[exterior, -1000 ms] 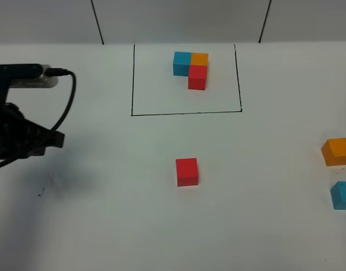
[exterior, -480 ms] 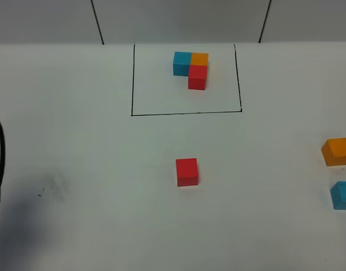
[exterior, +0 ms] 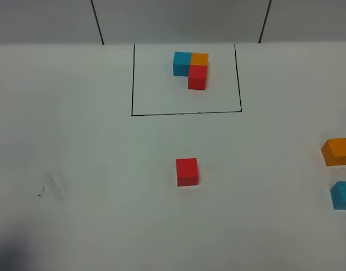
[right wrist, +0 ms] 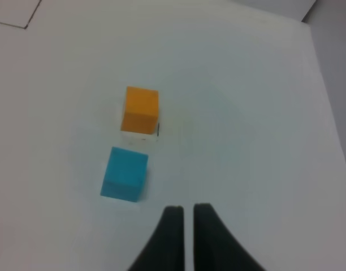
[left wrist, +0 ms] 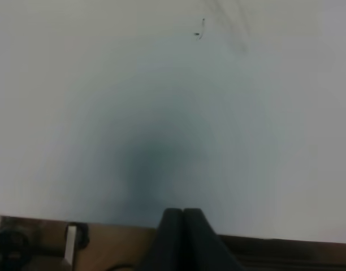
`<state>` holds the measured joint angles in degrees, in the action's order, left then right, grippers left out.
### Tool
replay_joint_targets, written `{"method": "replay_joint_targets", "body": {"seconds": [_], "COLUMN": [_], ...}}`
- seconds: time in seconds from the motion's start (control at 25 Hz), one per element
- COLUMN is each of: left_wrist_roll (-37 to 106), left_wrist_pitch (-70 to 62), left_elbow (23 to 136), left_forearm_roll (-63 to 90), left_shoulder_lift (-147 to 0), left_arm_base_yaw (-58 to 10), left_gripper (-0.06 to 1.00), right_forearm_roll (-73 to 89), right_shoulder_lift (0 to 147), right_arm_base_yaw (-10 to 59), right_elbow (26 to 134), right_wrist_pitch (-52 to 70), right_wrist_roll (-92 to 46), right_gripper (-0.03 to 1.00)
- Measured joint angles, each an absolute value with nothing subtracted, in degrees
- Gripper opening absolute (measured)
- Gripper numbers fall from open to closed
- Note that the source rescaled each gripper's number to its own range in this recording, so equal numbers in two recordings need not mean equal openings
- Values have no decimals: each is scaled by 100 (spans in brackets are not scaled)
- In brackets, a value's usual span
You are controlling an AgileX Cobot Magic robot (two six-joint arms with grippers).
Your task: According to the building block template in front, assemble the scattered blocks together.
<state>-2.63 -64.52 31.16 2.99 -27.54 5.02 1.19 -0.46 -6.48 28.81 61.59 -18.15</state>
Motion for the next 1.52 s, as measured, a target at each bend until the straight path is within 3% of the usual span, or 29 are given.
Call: {"method": "replay_joint_targets", "body": {"seconds": [1.08, 1.52], "left_wrist_roll": [-324, -85], "left_wrist_pitch": [-6521, -6528], "left_elbow": [3077, 3077], "left_forearm_roll": [0, 145], "left_shoulder_lift": [-934, -308], "left_arm_base_yaw": [495, 49], "left_gripper": [0, 0], "right_forearm_roll": [119, 119], "right_shoulder_lift": [-46, -46], "right_arm_base_yaw": [-648, -648], "right_elbow": [2881, 2881], "right_wrist_pitch": [6159, 6159], "right_wrist_roll": [-1815, -1815], "right_gripper": [0, 0]}}
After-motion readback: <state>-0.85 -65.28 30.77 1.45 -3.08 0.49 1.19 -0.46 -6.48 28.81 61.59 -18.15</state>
